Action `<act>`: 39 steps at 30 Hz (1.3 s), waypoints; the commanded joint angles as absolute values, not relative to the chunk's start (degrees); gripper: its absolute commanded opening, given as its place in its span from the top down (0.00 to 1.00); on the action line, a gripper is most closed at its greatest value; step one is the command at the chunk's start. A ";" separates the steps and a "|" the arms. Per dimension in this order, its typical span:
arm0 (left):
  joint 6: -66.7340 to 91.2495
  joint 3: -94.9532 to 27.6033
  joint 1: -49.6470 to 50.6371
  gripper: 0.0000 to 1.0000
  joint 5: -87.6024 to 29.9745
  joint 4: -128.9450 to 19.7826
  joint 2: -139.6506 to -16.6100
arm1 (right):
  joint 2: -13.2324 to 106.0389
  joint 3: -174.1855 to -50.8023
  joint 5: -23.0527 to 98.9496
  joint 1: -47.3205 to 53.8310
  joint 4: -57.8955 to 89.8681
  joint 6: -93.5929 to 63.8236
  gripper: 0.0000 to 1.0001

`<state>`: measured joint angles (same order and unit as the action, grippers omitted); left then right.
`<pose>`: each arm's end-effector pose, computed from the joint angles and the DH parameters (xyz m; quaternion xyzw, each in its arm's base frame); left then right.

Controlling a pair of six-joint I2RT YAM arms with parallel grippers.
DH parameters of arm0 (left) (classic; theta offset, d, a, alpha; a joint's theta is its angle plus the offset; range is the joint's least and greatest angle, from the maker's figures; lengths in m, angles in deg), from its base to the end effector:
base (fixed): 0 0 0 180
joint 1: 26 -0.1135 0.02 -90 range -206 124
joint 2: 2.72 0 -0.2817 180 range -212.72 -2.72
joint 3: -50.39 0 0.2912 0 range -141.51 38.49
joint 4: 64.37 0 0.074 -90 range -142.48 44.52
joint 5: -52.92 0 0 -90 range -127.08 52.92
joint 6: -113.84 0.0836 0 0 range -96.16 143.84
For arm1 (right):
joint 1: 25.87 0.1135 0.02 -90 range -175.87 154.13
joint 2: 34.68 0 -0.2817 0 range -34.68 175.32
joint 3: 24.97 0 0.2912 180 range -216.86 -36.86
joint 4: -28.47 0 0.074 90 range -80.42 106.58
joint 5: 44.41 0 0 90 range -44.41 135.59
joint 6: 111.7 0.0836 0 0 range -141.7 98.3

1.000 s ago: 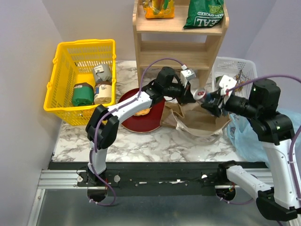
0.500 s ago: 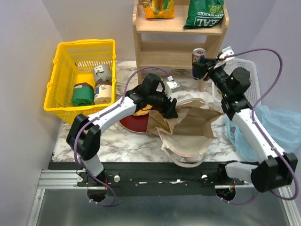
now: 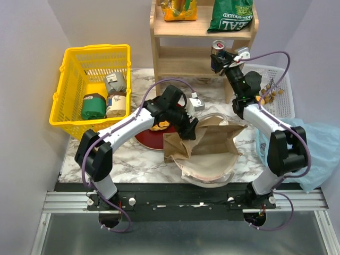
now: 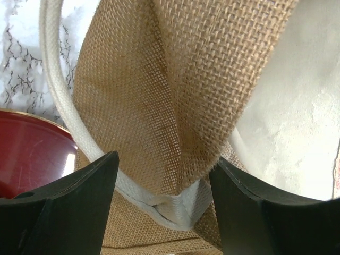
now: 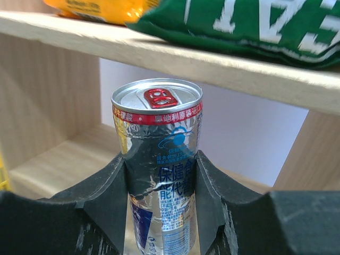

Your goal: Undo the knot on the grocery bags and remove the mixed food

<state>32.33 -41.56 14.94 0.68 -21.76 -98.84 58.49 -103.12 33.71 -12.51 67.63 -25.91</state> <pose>0.2961 -0.3246 0.2703 0.4761 0.7493 -0.3862 0.2505 0.4426 0.1228 0.3830 -0.1684 0.5211 0.1227 0.8277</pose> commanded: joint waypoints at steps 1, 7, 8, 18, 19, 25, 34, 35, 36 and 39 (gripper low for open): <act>34.12 -43.41 15.57 0.24 -0.34 -16.79 -101.86 | 62.60 -109.19 39.42 -12.86 83.11 -27.06 1.00; 32.98 -47.19 15.13 0.24 1.24 -13.72 -104.93 | 67.80 -113.41 45.24 -13.39 81.89 -25.74 1.00; 31.93 -47.37 15.04 0.25 2.29 -13.72 -105.20 | 69.28 -113.67 46.72 -13.30 81.80 -25.74 1.00; 29.81 -47.02 14.78 0.25 2.30 -15.13 -106.17 | 76.41 -117.89 53.94 -13.48 77.66 -22.93 1.00; 30.25 -46.94 14.69 0.25 2.21 -14.78 -105.82 | 76.76 -117.98 53.68 -13.48 77.84 -22.76 1.00; 30.60 -45.44 13.28 0.25 1.95 -14.42 -105.12 | 78.96 -118.25 53.15 -13.30 77.14 -21.79 0.99; 30.08 -46.67 13.02 0.25 2.13 -15.04 -106.87 | 75.89 -114.21 52.44 -12.60 75.12 -23.46 0.33; 30.25 -46.93 12.84 0.25 2.04 -14.69 -106.87 | 75.54 -113.42 52.44 -12.60 75.12 -23.63 0.20; 30.51 -46.85 12.58 0.25 1.86 -14.68 -106.70 | 74.84 -113.24 52.10 -12.60 74.94 -23.89 0.16; 30.60 -46.50 12.23 0.25 2.30 -14.95 -106.17 | 73.87 -112.54 51.57 -12.69 73.89 -23.90 0.01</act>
